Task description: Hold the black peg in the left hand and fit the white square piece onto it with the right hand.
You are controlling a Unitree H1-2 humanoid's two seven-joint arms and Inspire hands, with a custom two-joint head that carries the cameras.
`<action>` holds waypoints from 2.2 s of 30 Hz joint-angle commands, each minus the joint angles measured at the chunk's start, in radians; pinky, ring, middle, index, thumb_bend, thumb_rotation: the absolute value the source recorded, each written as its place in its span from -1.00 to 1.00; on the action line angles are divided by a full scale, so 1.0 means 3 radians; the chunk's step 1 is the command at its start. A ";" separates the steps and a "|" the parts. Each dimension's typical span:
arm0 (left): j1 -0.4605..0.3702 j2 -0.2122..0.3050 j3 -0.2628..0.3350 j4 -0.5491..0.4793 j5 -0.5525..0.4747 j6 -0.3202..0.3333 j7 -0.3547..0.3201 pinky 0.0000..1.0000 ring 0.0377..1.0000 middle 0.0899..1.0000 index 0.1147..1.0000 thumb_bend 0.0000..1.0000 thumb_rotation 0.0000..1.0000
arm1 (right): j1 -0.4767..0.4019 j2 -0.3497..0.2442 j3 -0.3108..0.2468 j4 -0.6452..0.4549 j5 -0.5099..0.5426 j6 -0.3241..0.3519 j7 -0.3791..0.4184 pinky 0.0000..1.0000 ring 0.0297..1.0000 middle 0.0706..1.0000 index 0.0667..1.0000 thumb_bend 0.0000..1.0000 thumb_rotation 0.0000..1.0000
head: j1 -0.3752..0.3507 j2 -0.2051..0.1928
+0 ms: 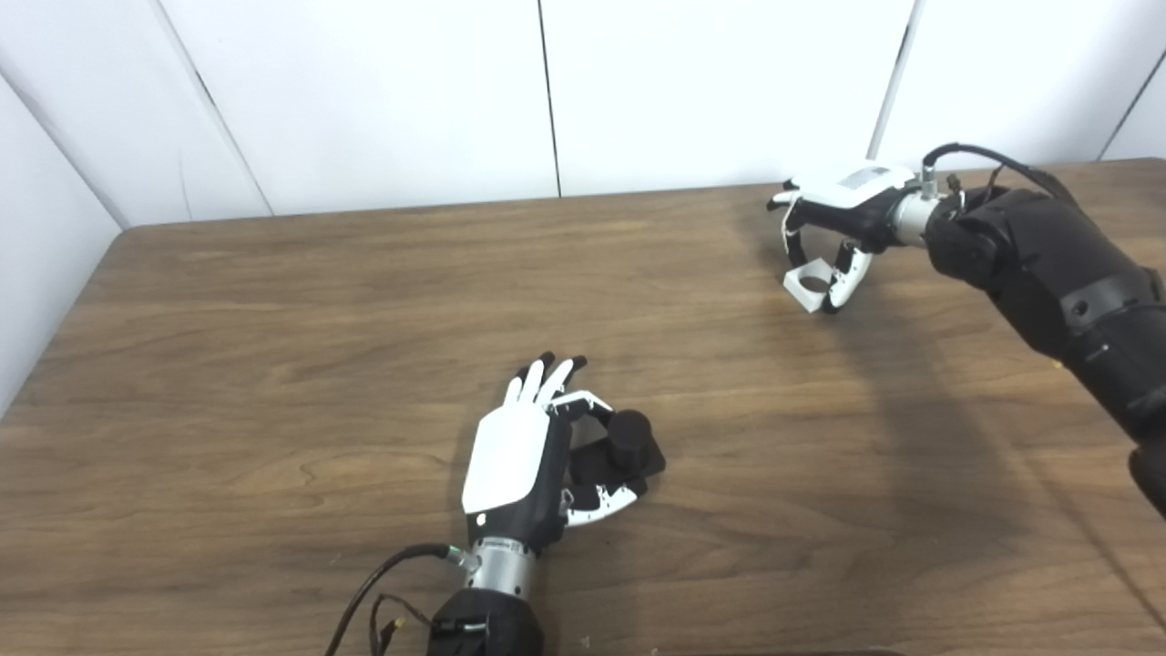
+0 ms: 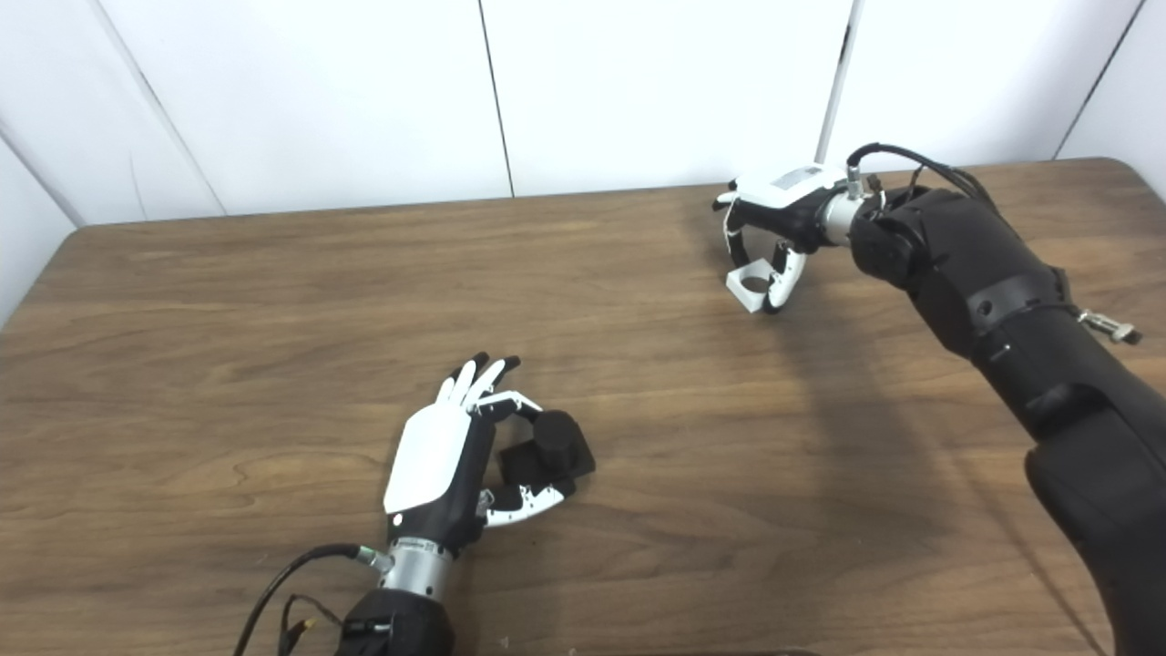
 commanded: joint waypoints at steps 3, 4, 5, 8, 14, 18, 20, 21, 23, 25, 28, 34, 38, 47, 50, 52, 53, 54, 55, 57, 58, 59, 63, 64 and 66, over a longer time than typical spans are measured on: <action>0.0032 -0.0028 -0.0043 0.0005 0.0062 0.0032 -0.0027 1.00 1.00 0.85 -0.15 0.03 -0.89 | -0.0071 -0.0011 0.0008 0.0011 -0.0002 -0.0052 0.0030 1.00 1.00 0.88 -0.09 0.05 -0.71 | 0.0003 -0.0001; 0.0032 -0.0029 -0.0043 0.0006 0.0063 0.0033 -0.0027 1.00 1.00 0.85 -0.15 0.03 -0.89 | -0.0070 -0.0010 0.0006 0.0010 0.0001 -0.0054 0.0031 1.00 1.00 0.88 -0.09 0.05 -0.72 | 0.0003 -0.0001; 0.0031 -0.0027 -0.0042 0.0012 0.0058 0.0024 -0.0017 1.00 1.00 0.85 -0.15 0.03 -0.89 | -0.0071 -0.0008 0.0004 0.0010 0.0003 -0.0050 0.0036 1.00 1.00 0.88 -0.09 0.05 -0.72 | 0.0004 -0.0004; 0.0030 -0.0025 -0.0040 0.0023 0.0050 0.0007 0.0001 1.00 1.00 0.84 -0.15 0.03 -0.89 | -0.0074 -0.0002 0.0002 0.0015 0.0008 -0.0048 0.0039 1.00 1.00 0.88 -0.09 0.05 -0.72 | 0.0007 -0.0004; 0.0024 -0.0029 -0.0039 0.0022 0.0053 0.0019 -0.0009 1.00 1.00 0.85 -0.15 0.03 -0.89 | -0.0081 -0.0001 -0.0008 0.0056 0.0017 -0.0126 -0.0052 0.97 1.00 0.86 -0.10 0.05 -0.73 | 0.0009 -0.0004; 0.0025 -0.0030 -0.0040 0.0029 0.0047 0.0006 0.0006 1.00 1.00 0.85 -0.15 0.03 -0.89 | -0.0073 -0.0010 -0.0026 0.0040 0.0029 -0.0133 -0.0057 0.97 1.00 0.86 -0.10 0.05 -0.72 | 0.0012 -0.0009; 0.0021 -0.0026 -0.0043 0.0035 0.0058 0.0005 0.0008 1.00 1.00 0.85 -0.15 0.03 -0.89 | -0.0061 -0.0016 -0.0059 0.0015 0.0062 -0.0121 -0.0058 0.97 1.00 0.85 -0.10 0.05 -0.73 | 0.0014 -0.0009; 0.0018 -0.0026 -0.0044 0.0037 0.0062 0.0009 0.0006 1.00 1.00 0.85 -0.15 0.03 -0.89 | -0.0054 -0.0020 -0.0077 -0.0003 0.0081 -0.0115 -0.0056 0.98 1.00 0.85 -0.10 0.05 -0.73 | 0.0015 -0.0009; 0.0017 -0.0034 -0.0047 0.0027 0.0080 0.0045 -0.0023 1.00 1.00 0.85 -0.15 0.03 -0.89 | -0.0033 -0.0034 -0.0115 -0.0062 0.0106 -0.0097 -0.0058 0.99 1.00 0.85 -0.10 0.05 -0.72 | 0.0017 -0.0008; 0.0016 -0.0032 -0.0048 0.0025 0.0084 0.0057 -0.0032 1.00 1.00 0.85 -0.15 0.03 -0.89 | -0.0005 -0.0051 -0.0157 -0.0151 0.0129 -0.0057 -0.0030 0.99 1.00 0.85 -0.10 0.05 -0.72 | 0.0016 -0.0010; 0.0015 -0.0017 -0.0047 0.0028 0.0070 0.0042 -0.0024 1.00 1.00 0.85 -0.15 0.03 -0.89 | 0.0051 -0.0079 -0.0230 -0.0331 0.0160 -0.0004 0.0034 0.99 1.00 0.86 -0.10 0.05 -0.72 | 0.0012 -0.0011; 0.0018 0.0000 -0.0043 0.0015 0.0071 0.0056 -0.0054 1.00 1.00 0.85 -0.15 0.03 -0.89 | 0.0189 -0.0140 -0.0363 -0.0824 0.0221 0.0131 0.0228 1.00 1.00 0.88 -0.09 0.05 -0.72 | 0.0000 -0.0018; 0.0021 0.0007 -0.0044 0.0010 0.0075 0.0056 -0.0057 1.00 1.00 0.85 -0.15 0.03 -0.89 | 0.0276 -0.0145 -0.0460 -0.1110 0.0263 0.0157 0.0328 1.00 1.00 0.87 -0.10 0.05 -0.72 | -0.0008 -0.0020; 0.0017 0.0014 -0.0060 0.0039 0.0100 0.0052 -0.0050 1.00 1.00 0.85 -0.15 0.03 -0.89 | 0.0499 -0.0129 -0.0562 -0.1948 0.0337 0.0360 0.0747 1.00 1.00 0.87 -0.09 0.05 -0.71 | -0.0009 -0.0024; 0.0019 0.0017 -0.0061 0.0049 0.0096 0.0041 -0.0041 1.00 1.00 0.85 -0.15 0.03 -0.89 | 0.0564 -0.0108 -0.0572 -0.2193 0.0356 0.0442 0.0888 1.00 1.00 0.87 -0.09 0.05 -0.71 | -0.0003 -0.0018; 0.0021 0.0020 -0.0061 0.0053 0.0097 0.0033 -0.0030 1.00 1.00 0.84 -0.15 0.03 -0.89 | 0.0602 -0.0093 -0.0576 -0.2350 0.0356 0.0481 0.0970 1.00 1.00 0.87 -0.09 0.05 -0.71 | -0.0003 -0.0018; 0.0023 0.0021 -0.0062 0.0053 0.0103 0.0034 -0.0030 1.00 1.00 0.84 -0.15 0.04 -0.89 | 0.0619 -0.0088 -0.0578 -0.2423 0.0359 0.0498 0.1009 1.00 1.00 0.87 -0.09 0.05 -0.71 | -0.0006 -0.0014; 0.0024 0.0022 -0.0063 0.0053 0.0106 0.0036 -0.0030 1.00 1.00 0.84 -0.15 0.04 -0.89 | 0.0632 -0.0085 -0.0579 -0.2481 0.0361 0.0505 0.1037 1.00 1.00 0.87 -0.09 0.05 -0.71 | -0.0006 -0.0014; 0.0026 0.0022 -0.0063 0.0050 0.0106 0.0037 -0.0032 1.00 1.00 0.84 -0.15 0.04 -0.89 | 0.0643 -0.0082 -0.0581 -0.2543 0.0365 0.0509 0.1068 1.00 1.00 0.87 -0.09 0.05 -0.71 | -0.0006 -0.0011; 0.0028 0.0020 -0.0063 0.0048 0.0107 0.0039 -0.0033 1.00 1.00 0.84 -0.15 0.04 -0.89 | 0.0672 -0.0071 -0.0598 -0.2683 0.0397 0.0535 0.1135 1.00 1.00 0.86 -0.09 0.05 -0.71 | -0.0009 -0.0007; 0.0029 0.0018 -0.0064 0.0045 0.0107 0.0043 -0.0038 1.00 1.00 0.85 -0.15 0.04 -0.89 | 0.0685 -0.0065 -0.0604 -0.2749 0.0410 0.0549 0.1170 1.00 1.00 0.86 -0.09 0.05 -0.71 | -0.0014 -0.0004; 0.0029 0.0017 -0.0063 0.0046 0.0104 0.0043 -0.0040 1.00 1.00 0.85 -0.15 0.03 -0.89 | 0.0695 -0.0061 -0.0606 -0.2810 0.0416 0.0565 0.1206 1.00 1.00 0.86 -0.09 0.05 -0.71 | -0.0014 -0.0004; 0.0028 0.0019 -0.0067 0.0058 0.0102 0.0024 -0.0022 1.00 1.00 0.84 -0.15 0.03 -0.89 | 0.0710 -0.0046 -0.0586 -0.3070 0.0413 0.0641 0.1387 1.00 1.00 0.86 -0.09 0.05 -0.70 | -0.0018 0.0004; 0.0028 0.0020 -0.0070 0.0059 0.0105 0.0022 -0.0021 1.00 1.00 0.84 -0.15 0.03 -0.89 | 0.0711 -0.0041 -0.0580 -0.3130 0.0412 0.0659 0.1434 1.00 1.00 0.86 -0.09 0.05 -0.70 | -0.0017 0.0006; 0.0028 0.0021 -0.0072 0.0062 0.0104 0.0016 -0.0016 1.00 1.00 0.84 -0.15 0.03 -0.89 | 0.0717 -0.0024 -0.0575 -0.3231 0.0414 0.0685 0.1512 1.00 1.00 0.87 -0.09 0.05 -0.70 | -0.0015 0.0010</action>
